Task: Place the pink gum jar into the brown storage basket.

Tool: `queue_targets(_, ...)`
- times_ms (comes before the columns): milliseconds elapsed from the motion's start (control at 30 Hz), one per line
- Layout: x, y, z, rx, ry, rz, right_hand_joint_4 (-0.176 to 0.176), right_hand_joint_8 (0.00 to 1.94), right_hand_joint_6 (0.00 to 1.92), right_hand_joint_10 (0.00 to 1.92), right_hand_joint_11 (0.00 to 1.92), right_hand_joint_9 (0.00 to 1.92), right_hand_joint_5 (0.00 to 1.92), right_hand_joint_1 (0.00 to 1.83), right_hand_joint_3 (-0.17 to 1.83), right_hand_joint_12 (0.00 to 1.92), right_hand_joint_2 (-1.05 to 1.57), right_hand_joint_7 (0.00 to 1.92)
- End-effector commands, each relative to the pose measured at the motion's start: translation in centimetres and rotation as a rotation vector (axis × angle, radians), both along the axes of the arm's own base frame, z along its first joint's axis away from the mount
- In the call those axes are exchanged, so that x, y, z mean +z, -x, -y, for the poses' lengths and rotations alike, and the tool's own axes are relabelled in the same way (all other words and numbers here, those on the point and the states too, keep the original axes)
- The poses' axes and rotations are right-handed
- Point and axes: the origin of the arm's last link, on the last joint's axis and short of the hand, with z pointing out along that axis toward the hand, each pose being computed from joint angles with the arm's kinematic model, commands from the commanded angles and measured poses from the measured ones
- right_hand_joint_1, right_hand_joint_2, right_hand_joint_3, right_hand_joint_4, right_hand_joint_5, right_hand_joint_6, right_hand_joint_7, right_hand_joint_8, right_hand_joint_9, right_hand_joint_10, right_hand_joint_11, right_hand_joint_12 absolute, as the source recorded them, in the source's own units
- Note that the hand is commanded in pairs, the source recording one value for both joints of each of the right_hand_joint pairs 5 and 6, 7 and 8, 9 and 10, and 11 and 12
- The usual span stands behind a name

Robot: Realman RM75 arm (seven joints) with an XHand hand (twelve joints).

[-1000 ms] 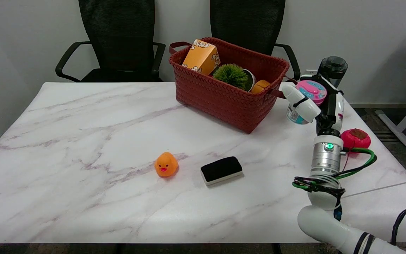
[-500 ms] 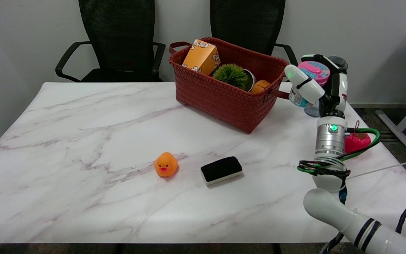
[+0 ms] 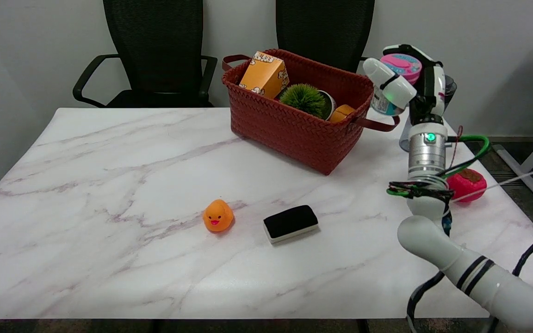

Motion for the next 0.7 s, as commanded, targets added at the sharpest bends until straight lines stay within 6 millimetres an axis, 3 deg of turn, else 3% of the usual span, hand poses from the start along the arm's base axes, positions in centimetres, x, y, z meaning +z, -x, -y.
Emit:
queue_targets(33, -0.7, -2.4, 7.1, -0.056, -0.089, -0.055, 0.0, 1.28, 0.95, 1.14, 1.12, 1.14, 0.95, 0.99, -0.17, 1.12, 0.85, 1.28)
queue_targets(400, -2.5, -1.9, 11.7, -0.129, -0.142, -0.025, 0.0, 1.23, 0.9, 1.07, 0.99, 1.07, 0.9, 0.97, -0.17, 0.99, 0.82, 1.23)
queue_targets(700, -4.1, -1.8, 14.7, -0.223, -0.158, -0.175, 0.0, 1.19, 0.85, 1.03, 0.92, 1.03, 0.85, 0.98, -0.15, 0.92, 0.76, 1.19)
